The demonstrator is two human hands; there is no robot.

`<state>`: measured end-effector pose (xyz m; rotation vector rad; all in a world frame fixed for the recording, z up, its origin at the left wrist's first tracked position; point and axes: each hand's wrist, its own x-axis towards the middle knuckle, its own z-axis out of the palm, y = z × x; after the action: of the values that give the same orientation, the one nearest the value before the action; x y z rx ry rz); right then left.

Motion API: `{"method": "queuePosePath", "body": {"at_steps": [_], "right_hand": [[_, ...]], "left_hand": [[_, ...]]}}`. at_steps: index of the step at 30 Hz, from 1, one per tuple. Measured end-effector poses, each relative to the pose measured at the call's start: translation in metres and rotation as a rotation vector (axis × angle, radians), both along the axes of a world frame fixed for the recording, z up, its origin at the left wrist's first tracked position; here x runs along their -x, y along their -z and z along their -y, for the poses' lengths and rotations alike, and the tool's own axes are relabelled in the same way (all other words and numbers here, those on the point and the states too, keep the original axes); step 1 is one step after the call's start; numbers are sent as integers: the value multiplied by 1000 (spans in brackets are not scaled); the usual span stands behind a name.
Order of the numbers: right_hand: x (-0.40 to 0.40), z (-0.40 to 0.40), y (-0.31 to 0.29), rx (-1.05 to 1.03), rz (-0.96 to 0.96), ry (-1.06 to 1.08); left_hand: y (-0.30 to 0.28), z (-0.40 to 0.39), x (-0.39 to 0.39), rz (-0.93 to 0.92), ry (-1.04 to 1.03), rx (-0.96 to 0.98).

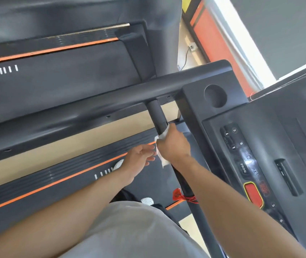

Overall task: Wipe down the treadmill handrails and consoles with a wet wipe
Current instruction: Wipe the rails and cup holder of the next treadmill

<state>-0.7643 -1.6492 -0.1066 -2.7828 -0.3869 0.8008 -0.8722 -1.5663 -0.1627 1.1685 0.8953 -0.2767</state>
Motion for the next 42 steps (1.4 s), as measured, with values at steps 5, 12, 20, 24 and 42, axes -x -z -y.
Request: {"method": "queuePosePath", "body": {"at_steps": [5,12,20,24,42], "right_hand": [[-46,-13,2,-476,-704,364],[-25,-37,-4,-100,-139,101],[9,-4,-20,36,4,87],[30,25,-26,109,-31,129],[124,217,-75,-447,171,311]], "left_hand": [[9,-35,10,-97,54,-5],[14,-54,17,-155,168,-17],[2,-36,0,-75,393,-147],[1,-16,15,-67,464,-216],[-43,134,131,169,435,-283]]}}
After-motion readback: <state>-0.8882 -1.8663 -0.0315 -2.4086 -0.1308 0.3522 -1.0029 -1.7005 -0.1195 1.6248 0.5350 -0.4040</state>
